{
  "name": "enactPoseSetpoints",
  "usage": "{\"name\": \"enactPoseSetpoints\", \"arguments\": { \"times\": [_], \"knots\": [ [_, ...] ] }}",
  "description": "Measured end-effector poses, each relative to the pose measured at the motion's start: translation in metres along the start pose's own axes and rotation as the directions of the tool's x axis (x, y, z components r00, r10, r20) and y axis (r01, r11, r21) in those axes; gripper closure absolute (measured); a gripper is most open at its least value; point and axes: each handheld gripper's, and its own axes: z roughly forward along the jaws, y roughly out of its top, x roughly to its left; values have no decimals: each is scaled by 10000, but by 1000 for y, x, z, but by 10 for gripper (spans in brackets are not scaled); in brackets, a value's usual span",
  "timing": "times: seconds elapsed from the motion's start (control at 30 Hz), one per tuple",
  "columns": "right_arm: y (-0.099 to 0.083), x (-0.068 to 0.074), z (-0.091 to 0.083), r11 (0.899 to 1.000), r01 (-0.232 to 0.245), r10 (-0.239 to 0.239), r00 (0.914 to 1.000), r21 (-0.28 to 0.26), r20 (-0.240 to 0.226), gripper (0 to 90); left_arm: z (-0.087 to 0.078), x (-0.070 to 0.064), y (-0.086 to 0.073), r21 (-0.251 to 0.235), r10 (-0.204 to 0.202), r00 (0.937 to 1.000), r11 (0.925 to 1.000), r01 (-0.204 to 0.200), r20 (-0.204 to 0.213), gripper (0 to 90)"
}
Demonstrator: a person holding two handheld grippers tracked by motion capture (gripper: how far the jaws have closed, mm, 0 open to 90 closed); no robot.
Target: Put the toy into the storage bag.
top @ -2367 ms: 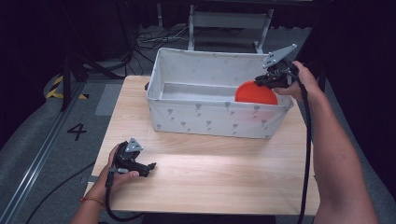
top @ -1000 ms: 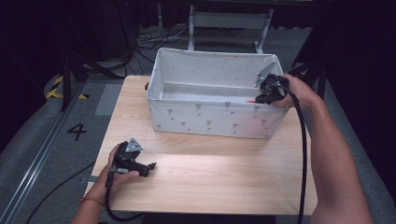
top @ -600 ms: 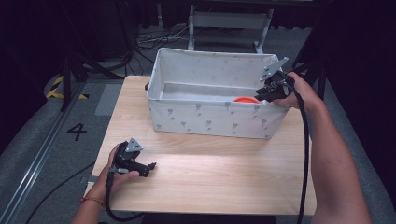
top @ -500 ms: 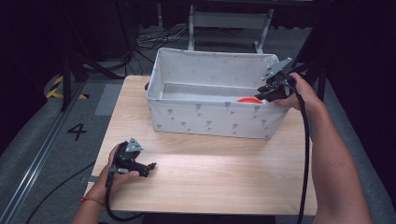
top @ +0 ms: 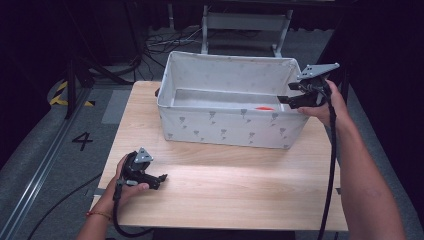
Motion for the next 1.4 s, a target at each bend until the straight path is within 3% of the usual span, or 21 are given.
{"name": "enactPoseSetpoints", "arguments": {
  "times": [0.13, 0.2, 0.5, 0.7, 0.77, 1.1, 1.4],
  "knots": [
    [1, 5, -5, 9997, -119, 123, 9998, -211, 177, 317, 0, 0, 0, 2, 4, 10000, 10000, -4, 1, 2],
    [1, 10, -11, 9988, -269, 291, 9980, -405, 561, 252, 0, 0, 0, -2, -17, 10000, 10000, 17, 17, 2],
    [1, 26, -30, 9937, -429, 504, 9962, -1038, 715, 215, 0, 0, 0, 3, -24, 10000, 10000, 24, 34, 2],
    [-1, 38, -36, 9963, -206, 295, 9939, -840, 1062, 213, 0, 0, 0, 22, -21, 10000, 10000, 21, 41, 2],
    [-3, 44, -40, 9961, -48, 134, 9952, -882, 973, 211, 0, 0, 0, 25, -21, 10000, 10000, 21, 43, 2],
    [-25, 62, -53, 9942, 230, -97, 9921, -1053, 1254, 206, 0, -1, 0, 21, -33, 10000, 10000, 34, -32, 3],
    [-47, 77, -65, 9906, 476, -348, 9943, -1280, 1007, 207, 0, -1, 0, 28, -18, 10000, 10000, 18, -55, 3]
  ]
}}
